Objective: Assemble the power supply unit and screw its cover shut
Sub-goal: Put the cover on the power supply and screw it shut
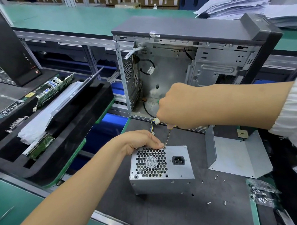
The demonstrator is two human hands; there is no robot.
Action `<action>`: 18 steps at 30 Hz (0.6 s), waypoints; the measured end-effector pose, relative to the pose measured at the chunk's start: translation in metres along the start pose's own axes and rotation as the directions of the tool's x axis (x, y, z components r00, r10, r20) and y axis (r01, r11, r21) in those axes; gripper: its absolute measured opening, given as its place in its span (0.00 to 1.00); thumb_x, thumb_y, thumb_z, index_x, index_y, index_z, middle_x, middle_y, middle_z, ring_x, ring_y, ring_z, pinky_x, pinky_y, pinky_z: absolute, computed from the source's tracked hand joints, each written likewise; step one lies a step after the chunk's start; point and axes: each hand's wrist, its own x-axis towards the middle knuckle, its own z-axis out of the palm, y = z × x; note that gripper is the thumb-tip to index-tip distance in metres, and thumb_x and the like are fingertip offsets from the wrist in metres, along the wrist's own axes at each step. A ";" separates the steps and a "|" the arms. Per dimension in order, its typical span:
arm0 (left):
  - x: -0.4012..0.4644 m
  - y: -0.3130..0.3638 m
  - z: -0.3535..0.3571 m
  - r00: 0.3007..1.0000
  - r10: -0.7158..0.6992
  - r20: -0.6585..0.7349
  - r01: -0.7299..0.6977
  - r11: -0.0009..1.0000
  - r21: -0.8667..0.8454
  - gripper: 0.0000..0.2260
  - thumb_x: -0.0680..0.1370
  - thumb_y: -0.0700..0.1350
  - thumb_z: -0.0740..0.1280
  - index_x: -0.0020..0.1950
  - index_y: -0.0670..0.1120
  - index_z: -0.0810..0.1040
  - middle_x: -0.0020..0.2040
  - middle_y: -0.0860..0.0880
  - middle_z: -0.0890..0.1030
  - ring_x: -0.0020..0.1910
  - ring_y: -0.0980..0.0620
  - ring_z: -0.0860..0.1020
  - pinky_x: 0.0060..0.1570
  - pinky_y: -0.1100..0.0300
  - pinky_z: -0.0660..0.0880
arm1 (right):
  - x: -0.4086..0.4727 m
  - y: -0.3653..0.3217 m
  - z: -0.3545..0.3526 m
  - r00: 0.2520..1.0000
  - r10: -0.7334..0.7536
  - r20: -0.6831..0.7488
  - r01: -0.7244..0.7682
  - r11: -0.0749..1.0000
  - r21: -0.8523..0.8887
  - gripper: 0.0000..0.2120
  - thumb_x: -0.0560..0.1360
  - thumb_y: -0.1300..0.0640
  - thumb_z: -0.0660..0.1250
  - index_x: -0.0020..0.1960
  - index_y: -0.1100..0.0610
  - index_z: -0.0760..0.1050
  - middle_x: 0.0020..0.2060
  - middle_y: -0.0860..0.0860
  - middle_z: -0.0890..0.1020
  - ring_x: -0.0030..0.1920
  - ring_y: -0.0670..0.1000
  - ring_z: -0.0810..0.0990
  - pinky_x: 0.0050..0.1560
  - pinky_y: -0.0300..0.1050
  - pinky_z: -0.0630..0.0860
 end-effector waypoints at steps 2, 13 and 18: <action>0.000 0.000 0.000 1.000 0.007 -0.006 -0.007 1.000 0.016 0.04 0.78 0.38 0.68 0.47 0.40 0.82 0.42 0.44 0.82 0.37 0.52 0.80 0.40 0.61 0.78 | -0.004 0.001 -0.001 0.999 -0.032 -0.011 0.032 0.999 -0.042 0.06 0.76 0.55 0.61 0.41 0.53 0.70 0.27 0.48 0.65 0.25 0.49 0.63 0.26 0.38 0.57; -0.002 0.001 0.001 1.000 0.009 -0.005 -0.009 1.000 0.024 0.04 0.78 0.38 0.68 0.49 0.39 0.81 0.43 0.44 0.81 0.37 0.54 0.80 0.40 0.63 0.78 | -0.015 0.004 -0.013 0.973 -0.228 -0.048 0.220 0.967 -0.133 0.18 0.72 0.59 0.65 0.32 0.56 0.57 0.29 0.50 0.61 0.25 0.51 0.62 0.25 0.39 0.58; -0.001 0.000 0.002 0.999 0.023 -0.024 -0.022 0.999 0.045 0.04 0.78 0.38 0.69 0.50 0.39 0.82 0.43 0.44 0.81 0.41 0.52 0.78 0.46 0.60 0.76 | -0.015 0.004 -0.004 0.988 -0.148 0.049 0.150 0.988 -0.044 0.15 0.79 0.50 0.60 0.37 0.56 0.63 0.28 0.49 0.65 0.26 0.51 0.65 0.25 0.39 0.58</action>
